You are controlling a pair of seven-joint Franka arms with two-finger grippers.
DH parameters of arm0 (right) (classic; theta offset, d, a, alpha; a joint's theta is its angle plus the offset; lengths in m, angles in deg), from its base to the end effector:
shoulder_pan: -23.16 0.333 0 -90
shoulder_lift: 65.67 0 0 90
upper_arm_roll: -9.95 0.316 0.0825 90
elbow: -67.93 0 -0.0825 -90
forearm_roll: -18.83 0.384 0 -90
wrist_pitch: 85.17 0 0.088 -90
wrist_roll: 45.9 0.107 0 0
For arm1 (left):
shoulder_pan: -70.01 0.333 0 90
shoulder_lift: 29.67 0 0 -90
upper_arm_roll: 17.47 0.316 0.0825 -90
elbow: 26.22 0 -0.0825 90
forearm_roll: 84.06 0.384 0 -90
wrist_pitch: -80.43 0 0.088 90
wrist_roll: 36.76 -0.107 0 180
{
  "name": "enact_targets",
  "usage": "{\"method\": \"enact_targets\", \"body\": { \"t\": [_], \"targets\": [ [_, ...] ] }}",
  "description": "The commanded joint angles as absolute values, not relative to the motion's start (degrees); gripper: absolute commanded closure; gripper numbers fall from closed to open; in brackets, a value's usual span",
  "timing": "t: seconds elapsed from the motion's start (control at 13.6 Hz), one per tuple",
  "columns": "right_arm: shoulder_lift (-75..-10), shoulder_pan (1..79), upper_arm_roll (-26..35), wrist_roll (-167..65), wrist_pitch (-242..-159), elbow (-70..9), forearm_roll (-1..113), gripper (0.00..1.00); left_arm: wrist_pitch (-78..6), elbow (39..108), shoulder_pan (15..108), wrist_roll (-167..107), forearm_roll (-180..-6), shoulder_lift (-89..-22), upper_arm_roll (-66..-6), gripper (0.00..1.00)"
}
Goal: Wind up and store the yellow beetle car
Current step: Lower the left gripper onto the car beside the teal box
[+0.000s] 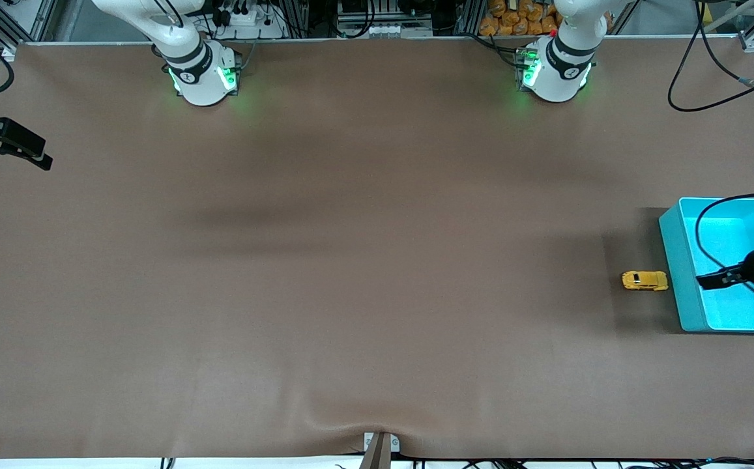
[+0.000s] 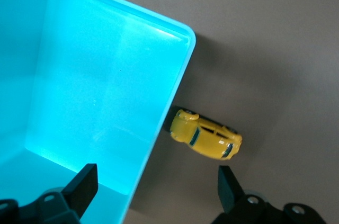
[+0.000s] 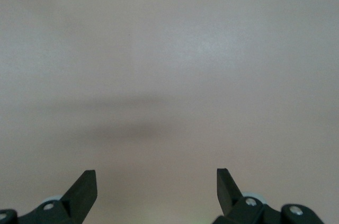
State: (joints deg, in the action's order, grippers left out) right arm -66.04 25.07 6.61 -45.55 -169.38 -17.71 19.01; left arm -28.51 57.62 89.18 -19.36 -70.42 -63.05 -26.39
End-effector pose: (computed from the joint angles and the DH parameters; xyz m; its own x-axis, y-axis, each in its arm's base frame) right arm 0.5422 -0.0133 0.6548 0.9994 -0.0307 -0.0185 -0.0308 -0.9995 -0.0034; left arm 0.6766 0.1579 0.3349 0.9101 0.4032 -0.0953 0.3854 -0.9083 -0.1626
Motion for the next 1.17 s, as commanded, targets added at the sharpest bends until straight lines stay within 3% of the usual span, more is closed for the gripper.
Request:
{"method": "enact_targets", "body": {
  "t": [0.0, 0.66, 1.1],
  "targets": [
    [-67.5, 25.9, 6.5, -44.6, -169.1, -19.5, 18.0, 0.00, -32.8, 56.9, 88.7, -0.5, -68.5, -66.1, -26.4, 0.00],
    [-67.3, 28.1, 6.7, -44.3, -169.5, -17.7, 18.1, 0.00, -37.1, 60.3, 87.2, 33.3, -69.2, -66.3, -27.5, 0.00],
    [-67.3, 29.0, 6.8, -44.2, -169.5, -17.5, 18.2, 0.00, -49.6, 69.4, 87.7, 48.9, -69.3, -65.2, -28.6, 0.00]
  ]
}}
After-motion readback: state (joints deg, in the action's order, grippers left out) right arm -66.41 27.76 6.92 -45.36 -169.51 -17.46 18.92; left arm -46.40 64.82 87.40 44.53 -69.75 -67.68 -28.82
